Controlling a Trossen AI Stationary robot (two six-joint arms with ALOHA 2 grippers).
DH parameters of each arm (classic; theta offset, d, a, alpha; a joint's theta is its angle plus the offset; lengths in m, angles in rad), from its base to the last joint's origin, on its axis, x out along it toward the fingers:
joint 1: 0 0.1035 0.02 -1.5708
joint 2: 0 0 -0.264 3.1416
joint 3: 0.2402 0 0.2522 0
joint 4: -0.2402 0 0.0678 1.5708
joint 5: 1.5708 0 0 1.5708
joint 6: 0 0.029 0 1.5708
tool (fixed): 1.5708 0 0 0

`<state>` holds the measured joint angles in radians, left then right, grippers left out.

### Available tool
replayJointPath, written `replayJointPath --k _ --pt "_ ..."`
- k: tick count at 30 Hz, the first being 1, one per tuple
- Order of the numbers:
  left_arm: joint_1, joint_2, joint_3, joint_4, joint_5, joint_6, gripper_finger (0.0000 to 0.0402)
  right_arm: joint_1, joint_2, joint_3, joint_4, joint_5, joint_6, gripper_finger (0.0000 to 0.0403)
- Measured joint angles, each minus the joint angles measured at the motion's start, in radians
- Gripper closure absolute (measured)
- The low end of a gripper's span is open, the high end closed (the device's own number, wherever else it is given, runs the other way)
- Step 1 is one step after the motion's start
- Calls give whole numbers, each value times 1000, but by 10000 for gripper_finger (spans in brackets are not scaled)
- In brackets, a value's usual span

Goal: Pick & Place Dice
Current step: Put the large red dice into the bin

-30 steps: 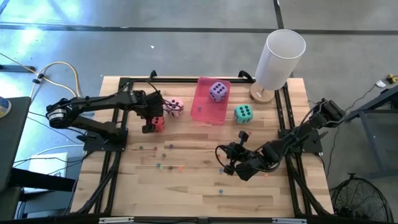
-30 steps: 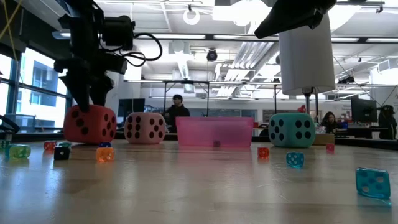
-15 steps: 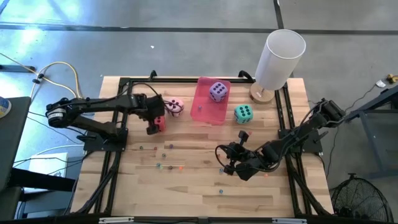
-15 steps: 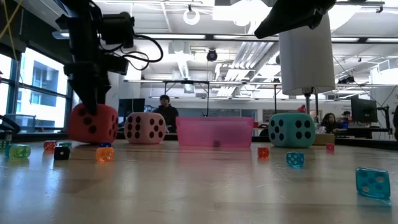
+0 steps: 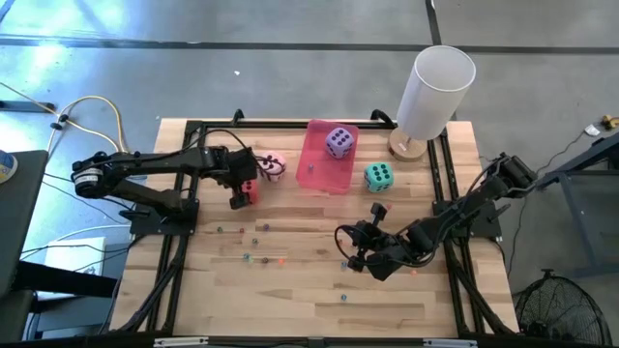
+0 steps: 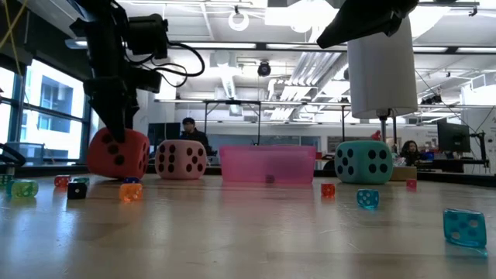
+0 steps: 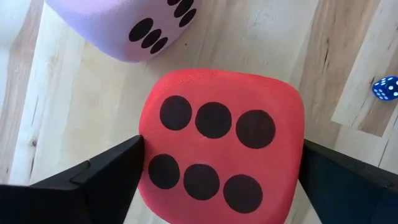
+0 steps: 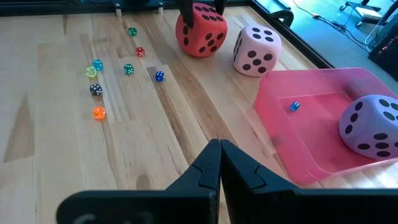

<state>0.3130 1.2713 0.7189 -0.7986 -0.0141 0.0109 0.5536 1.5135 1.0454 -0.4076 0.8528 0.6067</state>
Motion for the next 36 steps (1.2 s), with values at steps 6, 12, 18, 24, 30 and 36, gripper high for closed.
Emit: replayJointPath --k 6,12,18,24,30,36 --pt "1 0 0 2 7 22 98 0 0 0 0 0 0 401" --pt "0 -2 2 3 -6 26 124 0 0 0 0 0 -6 401" --pt "-31 -41 20 -27 -35 43 143 17 0 0 0 0 -9 401" --pt "-105 -118 110 -102 -40 18 158 44 0 0 16 0 -11 401" --pt "-200 -169 232 -94 -72 16 196 107 0 0 157 -62 -85 401" --pt "-259 -173 324 -85 -107 41 265 193 0 0 284 -73 -172 401"
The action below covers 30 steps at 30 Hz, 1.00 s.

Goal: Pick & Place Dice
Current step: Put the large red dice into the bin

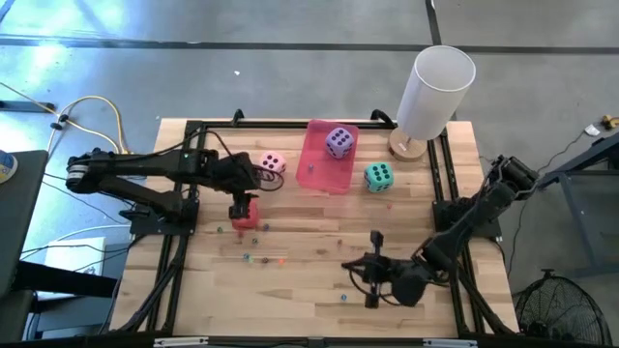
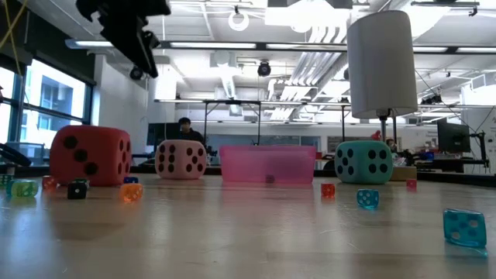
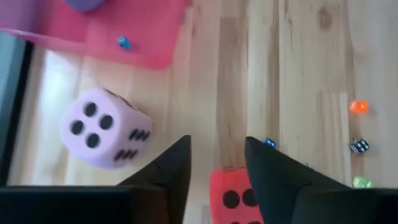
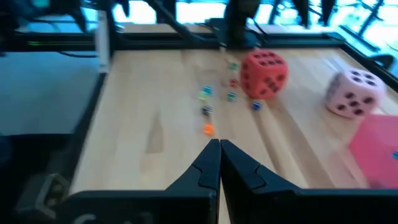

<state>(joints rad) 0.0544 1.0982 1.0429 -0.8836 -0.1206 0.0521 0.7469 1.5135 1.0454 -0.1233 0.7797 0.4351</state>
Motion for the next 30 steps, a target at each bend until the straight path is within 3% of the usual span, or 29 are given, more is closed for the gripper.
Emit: replayJointPath --k 6,13,17,22,26,30 --pt "-38 -1 13 0 -115 -19 302 46 0 0 16 5 -47 401" --pt "-47 -2 13 3 -104 -50 292 45 0 0 16 6 -48 401" --pt "-47 -2 13 3 -63 -21 254 41 0 0 16 6 -48 401" --pt "-47 -1 13 1 -54 -24 172 35 0 0 16 6 -48 401" --pt "-44 11 14 2 -59 -119 109 26 0 0 15 6 -48 401" --pt "-34 23 14 5 -68 -113 73 16 0 0 15 6 -48 401"
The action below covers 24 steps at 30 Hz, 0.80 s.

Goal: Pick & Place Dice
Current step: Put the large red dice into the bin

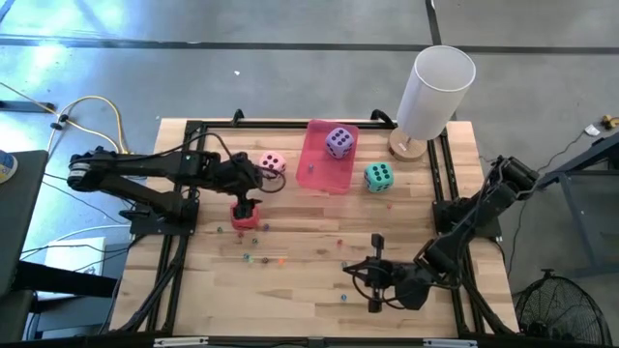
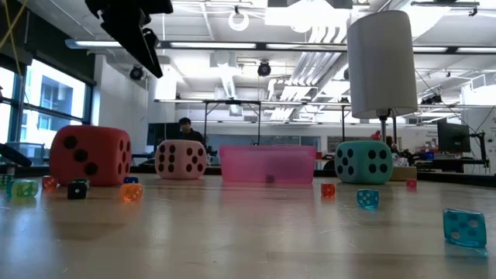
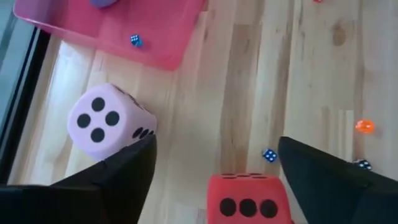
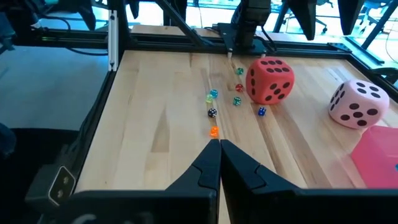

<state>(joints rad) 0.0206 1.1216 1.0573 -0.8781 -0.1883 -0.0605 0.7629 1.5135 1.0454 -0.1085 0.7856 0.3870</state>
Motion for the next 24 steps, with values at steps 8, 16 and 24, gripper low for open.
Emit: replayJointPath --k 8,16,24 --pt "18 10 0 37 0 77 63 -20 0 0 -7 -1 4 401" --pt "18 10 0 73 3 45 63 -20 0 0 -7 -3 12 401" --pt "17 22 0 64 -62 12 63 -20 0 0 -7 -3 12 401"
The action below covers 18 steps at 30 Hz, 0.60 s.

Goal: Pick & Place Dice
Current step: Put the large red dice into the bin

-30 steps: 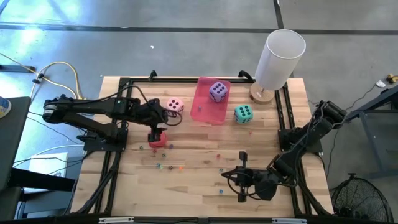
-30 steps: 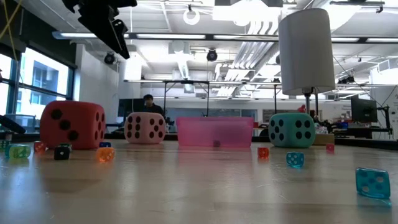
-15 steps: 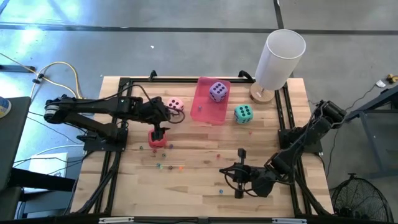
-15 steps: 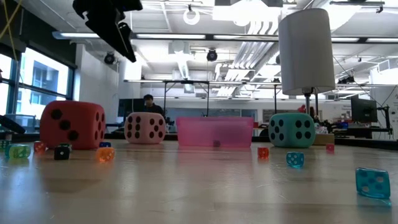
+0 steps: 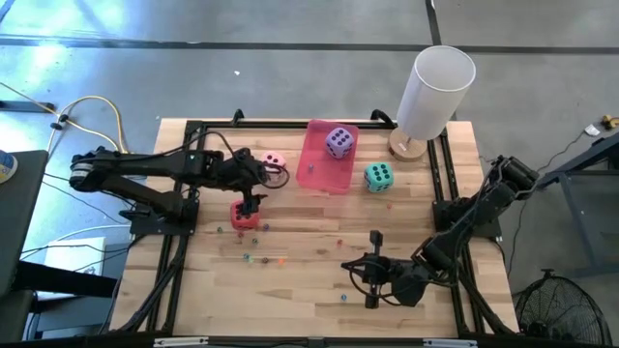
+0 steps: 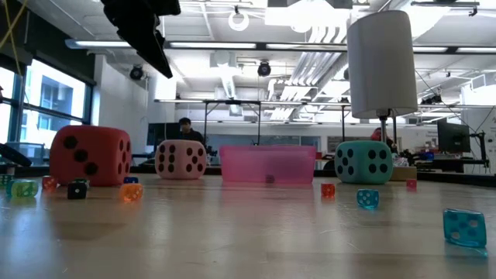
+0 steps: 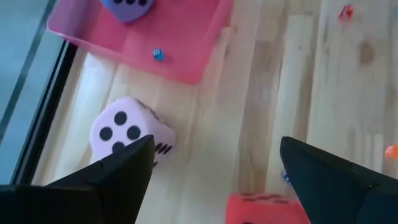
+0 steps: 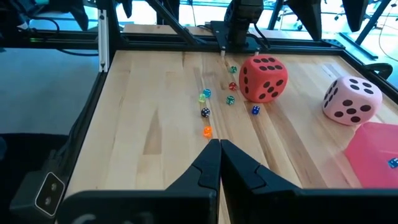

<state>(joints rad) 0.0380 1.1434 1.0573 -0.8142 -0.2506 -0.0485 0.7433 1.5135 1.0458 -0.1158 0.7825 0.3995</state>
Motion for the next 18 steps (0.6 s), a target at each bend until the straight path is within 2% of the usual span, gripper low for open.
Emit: replayJointPath --k 14,18 --pt "-80 23 0 -132 19 -1 63 1 0 0 -5 -2 26 401" --pt "-111 24 0 -256 19 48 63 1 0 0 -9 -7 45 401"
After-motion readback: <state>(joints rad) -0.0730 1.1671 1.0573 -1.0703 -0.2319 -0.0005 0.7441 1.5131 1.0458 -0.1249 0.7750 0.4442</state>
